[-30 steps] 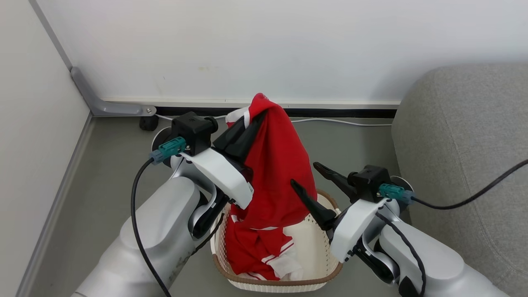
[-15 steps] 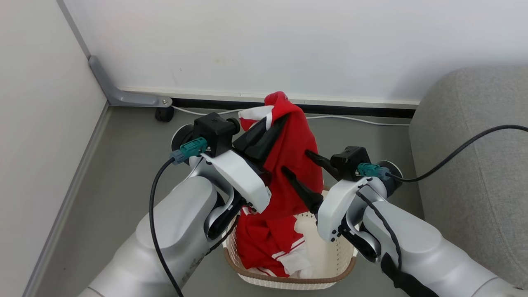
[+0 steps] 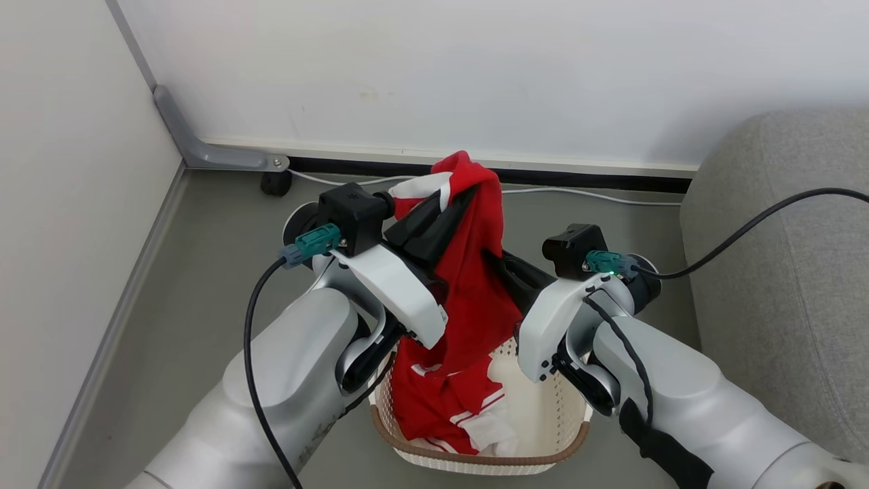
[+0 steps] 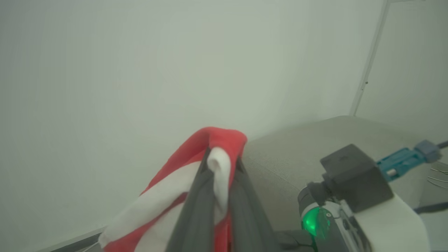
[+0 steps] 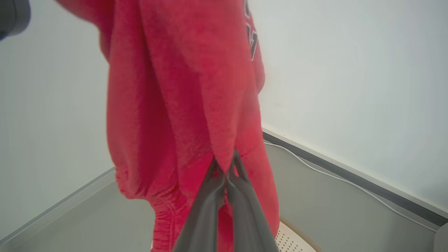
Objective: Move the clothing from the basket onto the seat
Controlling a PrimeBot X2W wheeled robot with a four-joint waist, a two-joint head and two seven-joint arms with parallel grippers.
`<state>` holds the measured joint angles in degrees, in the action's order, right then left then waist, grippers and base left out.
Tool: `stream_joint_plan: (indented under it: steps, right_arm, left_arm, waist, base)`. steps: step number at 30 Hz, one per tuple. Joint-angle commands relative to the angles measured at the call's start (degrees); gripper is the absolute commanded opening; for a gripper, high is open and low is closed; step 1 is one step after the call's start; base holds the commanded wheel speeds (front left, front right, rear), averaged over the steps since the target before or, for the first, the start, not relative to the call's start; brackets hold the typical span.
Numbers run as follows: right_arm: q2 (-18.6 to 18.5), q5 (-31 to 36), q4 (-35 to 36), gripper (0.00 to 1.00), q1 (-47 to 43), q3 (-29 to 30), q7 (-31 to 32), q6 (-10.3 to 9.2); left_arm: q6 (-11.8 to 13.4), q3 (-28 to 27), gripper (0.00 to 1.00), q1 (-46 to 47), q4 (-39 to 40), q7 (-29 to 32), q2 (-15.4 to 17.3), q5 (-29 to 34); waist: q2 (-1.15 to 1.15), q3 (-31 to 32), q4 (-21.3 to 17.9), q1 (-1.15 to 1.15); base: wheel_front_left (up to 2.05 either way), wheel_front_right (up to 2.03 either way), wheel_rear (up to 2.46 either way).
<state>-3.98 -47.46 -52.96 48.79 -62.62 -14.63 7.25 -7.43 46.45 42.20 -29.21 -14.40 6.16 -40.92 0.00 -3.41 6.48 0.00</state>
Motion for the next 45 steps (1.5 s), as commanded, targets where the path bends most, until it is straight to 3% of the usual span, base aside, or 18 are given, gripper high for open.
stream_joint_plan:
  steps: [1, 2, 4, 5, 14, 24, 34, 45]
  right_arm:
    - [0.8, -0.1, 1.1, 0.0, 0.7, 1.0, -0.3, 0.24]
    - [0.8, 0.2, 1.4, 0.0, 0.5, 1.4, -0.4, 0.24]
    - [0.7, 1.0, 1.8, 0.0, 0.0, 2.1, -0.4, 0.24]
    - [0.7, 1.3, 2.0, 0.0, -0.3, 2.5, -0.4, 0.24]
    - [-0.1, 4.5, 4.4, 0.0, -2.0, 6.8, -0.4, 0.24]
    - [-2.1, 9.5, 8.9, 0.0, -4.8, 16.5, -0.4, 0.24]
    - [-3.9, 15.6, 15.0, 0.0, -9.6, 28.7, -0.4, 0.24]
    - [-4.6, 19.8, 19.8, 0.0, -13.2, 36.3, -0.4, 0.24]
  left_arm:
    - [-0.1, -2.3, 0.0, 2.5, 1.5, -0.6, 0.9, 0.1]
    - [-0.1, -2.4, 0.0, 2.2, 1.5, -0.6, 0.9, 0.2]
    - [-0.1, -2.8, 0.46, 1.8, 1.5, -0.6, 1.0, 0.6]
    - [-0.1, -2.9, 1.0, 1.6, 1.4, -0.6, 1.0, 0.8]
    - [-0.1, -3.6, 1.0, 0.1, 0.7, -0.6, 1.0, 1.7]
    - [-0.1, -3.6, 1.0, -1.2, -0.1, -0.6, 1.8, 2.0]
    - [-0.1, -3.1, 1.0, -4.7, -0.1, -0.6, 1.8, 2.4]
    - [-0.1, -3.2, 1.0, -8.3, 1.0, -0.6, 1.7, 2.1]
  waist:
    - [0.0, 0.0, -0.3, 0.0]
    - [0.0, 0.0, -0.5, 0.0]
    - [0.0, 0.1, -0.9, 0.0]
    - [0.0, 0.1, -1.1, 0.0]
    - [0.0, 0.0, -2.6, 0.0]
    - [0.0, -0.8, -5.7, 0.0]
    - [0.0, -0.4, -11.4, 0.0]
    - [0.0, 0.9, -19.1, 0.0]
  base:
    - [0.0, 0.0, 0.0]
    - [0.0, 0.0, 0.0]
    - [0.0, 0.0, 0.0]
    - [0.0, 0.0, 0.0]
    - [0.0, 0.0, 0.0]
    - [0.0, 0.0, 0.0]
    - [0.0, 0.0, 0.0]
    - [0.0, 0.0, 0.0]
